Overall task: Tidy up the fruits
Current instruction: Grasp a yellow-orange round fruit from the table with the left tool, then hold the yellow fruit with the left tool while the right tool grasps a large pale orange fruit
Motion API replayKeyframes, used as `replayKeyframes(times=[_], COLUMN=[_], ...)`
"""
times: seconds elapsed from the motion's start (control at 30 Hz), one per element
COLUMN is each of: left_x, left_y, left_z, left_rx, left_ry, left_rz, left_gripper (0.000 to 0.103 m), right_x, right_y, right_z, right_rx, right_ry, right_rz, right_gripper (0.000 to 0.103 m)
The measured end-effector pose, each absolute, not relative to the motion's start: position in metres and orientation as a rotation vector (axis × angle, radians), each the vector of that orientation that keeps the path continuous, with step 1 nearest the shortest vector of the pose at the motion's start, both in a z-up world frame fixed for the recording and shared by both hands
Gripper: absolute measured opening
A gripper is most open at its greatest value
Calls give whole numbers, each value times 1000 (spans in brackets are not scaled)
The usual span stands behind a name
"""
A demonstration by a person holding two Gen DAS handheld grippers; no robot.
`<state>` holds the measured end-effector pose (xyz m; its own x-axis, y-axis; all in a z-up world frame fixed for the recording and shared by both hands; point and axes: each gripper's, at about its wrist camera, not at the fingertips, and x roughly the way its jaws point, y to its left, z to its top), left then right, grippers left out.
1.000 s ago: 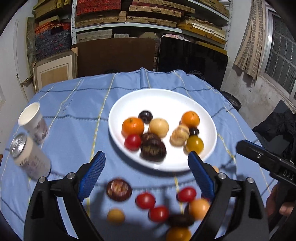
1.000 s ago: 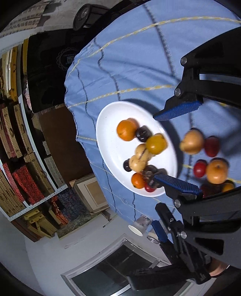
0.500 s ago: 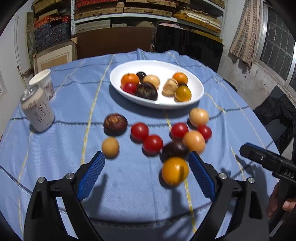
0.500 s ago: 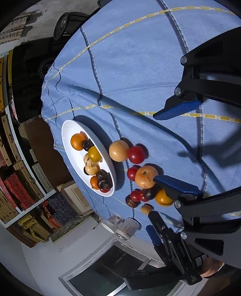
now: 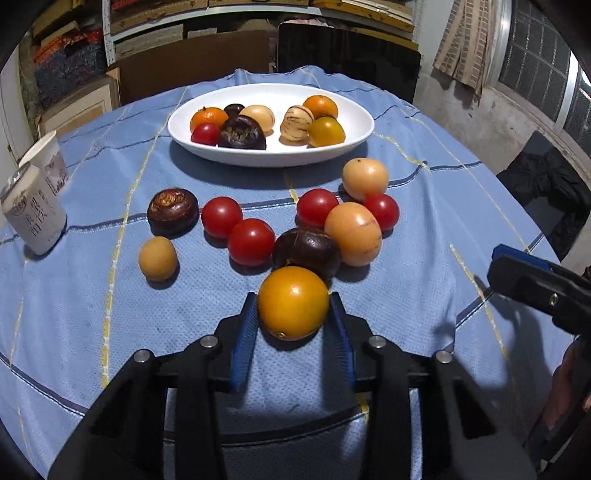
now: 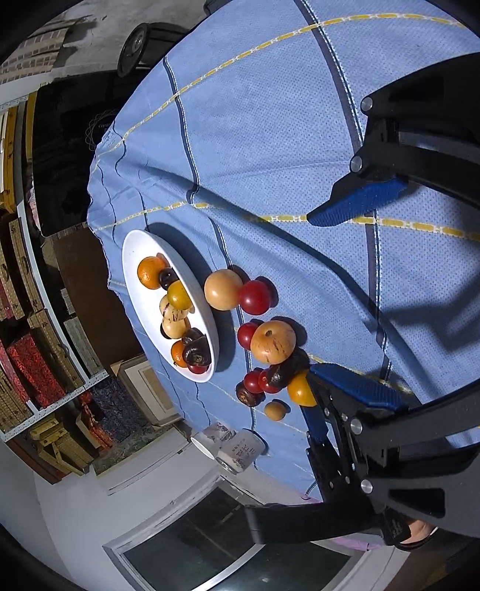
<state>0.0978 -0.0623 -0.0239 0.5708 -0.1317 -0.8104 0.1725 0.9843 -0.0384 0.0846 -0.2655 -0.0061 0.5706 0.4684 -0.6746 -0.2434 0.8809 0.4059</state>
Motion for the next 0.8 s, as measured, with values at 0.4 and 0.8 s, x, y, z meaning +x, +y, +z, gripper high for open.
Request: replayKeyframes(times=[0.4,0.8], left_x=[79,79], left_y=[-27,-5], left_z=[-17,-21], left_rx=[26,-29], left_ry=[925,937], left_rz=[-165,-158], left_gripper=[37,37], right_x=[100,125], right_y=[-217,-176], right_z=[-8,-20], right_rx=[118,47], right_ry=[899,938], right_rz=[492,510], right_gripper=[77,70])
